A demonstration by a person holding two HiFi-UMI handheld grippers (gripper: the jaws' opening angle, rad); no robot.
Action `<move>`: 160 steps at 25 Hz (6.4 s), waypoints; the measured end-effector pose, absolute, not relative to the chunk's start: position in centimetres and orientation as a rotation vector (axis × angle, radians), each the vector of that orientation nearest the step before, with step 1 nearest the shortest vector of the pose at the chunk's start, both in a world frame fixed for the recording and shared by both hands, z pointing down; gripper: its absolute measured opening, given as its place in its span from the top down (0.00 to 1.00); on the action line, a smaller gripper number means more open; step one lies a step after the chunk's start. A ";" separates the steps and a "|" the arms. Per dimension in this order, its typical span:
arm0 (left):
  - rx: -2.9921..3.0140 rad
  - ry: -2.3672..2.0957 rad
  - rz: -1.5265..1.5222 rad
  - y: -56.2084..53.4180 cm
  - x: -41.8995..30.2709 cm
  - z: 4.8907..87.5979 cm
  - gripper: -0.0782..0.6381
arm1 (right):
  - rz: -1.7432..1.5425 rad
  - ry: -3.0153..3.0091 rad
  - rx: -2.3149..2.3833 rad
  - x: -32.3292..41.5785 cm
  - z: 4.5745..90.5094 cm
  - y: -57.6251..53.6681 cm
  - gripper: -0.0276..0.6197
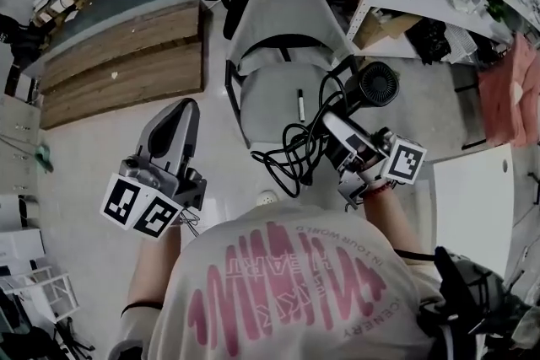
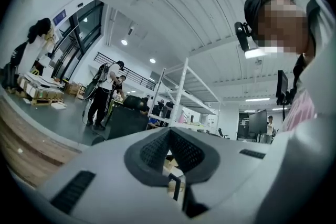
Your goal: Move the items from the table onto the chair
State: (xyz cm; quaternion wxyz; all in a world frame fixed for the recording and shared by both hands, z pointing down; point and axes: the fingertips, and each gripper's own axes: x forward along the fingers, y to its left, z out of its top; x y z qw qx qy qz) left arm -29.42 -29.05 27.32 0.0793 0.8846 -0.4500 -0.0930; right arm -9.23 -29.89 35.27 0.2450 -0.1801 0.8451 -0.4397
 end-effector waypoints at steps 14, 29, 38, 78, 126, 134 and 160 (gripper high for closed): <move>2.455 -1.413 -0.198 -33.2 -35.2 32.9 0.88 | -1.655 2.223 -0.614 -13.7 50.2 -38.1 0.67; 2.046 -1.753 0.084 -40.0 -34.9 37.2 0.88 | -2.372 2.246 -0.691 -11.1 73.0 -47.8 0.68; 1.858 -1.824 0.175 -41.3 -34.3 38.5 0.88 | -2.727 2.221 -0.885 -11.4 81.6 -48.9 0.68; 2.536 -1.379 -0.329 -28.3 -30.8 28.5 0.88 | -1.003 2.366 -0.566 -11.5 28.6 -36.9 0.92; 3.047 -0.158 0.003 -8.6 7.7 29.0 0.88 | -0.392 2.060 -2.064 28.1 29.0 2.0 0.93; 2.963 0.089 -0.050 -2.2 18.4 29.2 0.88 | -0.417 1.715 -2.286 39.6 31.2 16.7 0.93; 3.026 -0.154 0.302 0.4 20.4 30.8 0.88 | -1.265 2.707 -2.666 51.1 53.5 24.7 0.48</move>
